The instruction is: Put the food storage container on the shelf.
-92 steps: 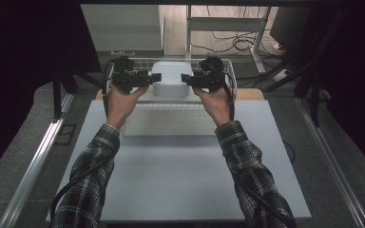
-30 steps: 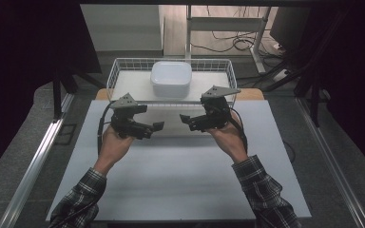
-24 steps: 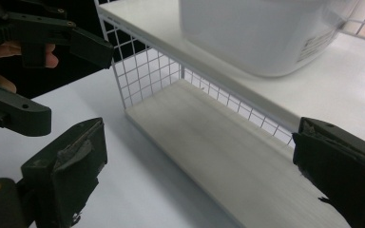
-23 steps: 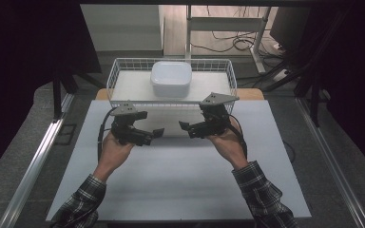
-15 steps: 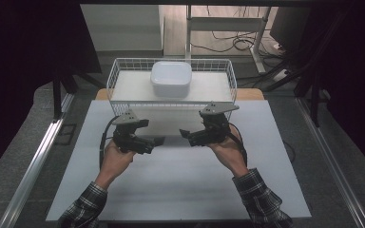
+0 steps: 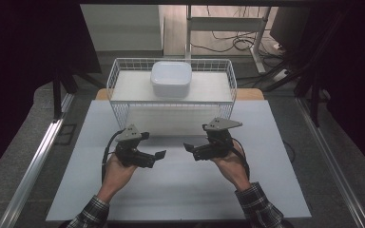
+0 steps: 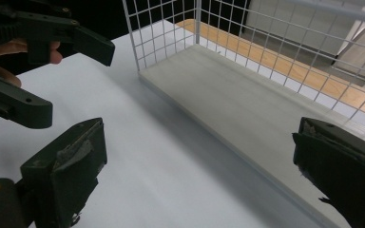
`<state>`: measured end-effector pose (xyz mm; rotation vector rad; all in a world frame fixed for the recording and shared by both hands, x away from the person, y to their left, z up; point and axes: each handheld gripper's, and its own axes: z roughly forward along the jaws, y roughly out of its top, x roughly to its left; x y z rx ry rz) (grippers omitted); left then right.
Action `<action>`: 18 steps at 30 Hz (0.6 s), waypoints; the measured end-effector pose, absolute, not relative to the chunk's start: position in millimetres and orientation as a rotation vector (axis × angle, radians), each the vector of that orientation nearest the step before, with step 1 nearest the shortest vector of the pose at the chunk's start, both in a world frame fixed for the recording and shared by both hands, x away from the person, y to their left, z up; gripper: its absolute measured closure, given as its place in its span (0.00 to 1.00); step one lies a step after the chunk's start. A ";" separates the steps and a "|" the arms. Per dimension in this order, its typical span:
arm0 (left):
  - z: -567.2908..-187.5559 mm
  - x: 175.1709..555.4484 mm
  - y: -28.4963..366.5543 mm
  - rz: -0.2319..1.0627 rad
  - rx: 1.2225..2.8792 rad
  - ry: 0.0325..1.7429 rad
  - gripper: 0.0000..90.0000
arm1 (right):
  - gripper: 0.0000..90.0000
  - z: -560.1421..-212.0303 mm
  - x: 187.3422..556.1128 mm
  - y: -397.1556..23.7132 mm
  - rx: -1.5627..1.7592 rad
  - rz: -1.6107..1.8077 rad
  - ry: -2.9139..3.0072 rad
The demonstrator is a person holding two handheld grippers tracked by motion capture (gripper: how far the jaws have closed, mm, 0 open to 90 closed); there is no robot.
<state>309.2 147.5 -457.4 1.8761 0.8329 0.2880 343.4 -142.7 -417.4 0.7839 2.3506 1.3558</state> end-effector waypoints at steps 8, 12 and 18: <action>-469.1 298.3 153.0 0.296 1.877 0.846 0.04 | 0.03 -425.1 333.9 -148.5 0.768 1.315 2.359; -474.4 291.8 156.7 0.300 1.878 0.856 0.04 | 0.02 -431.8 327.2 -151.8 0.773 1.302 2.362; -481.7 282.4 159.5 0.300 1.893 0.865 0.05 | 0.01 -439.6 319.4 -159.9 0.787 1.293 2.362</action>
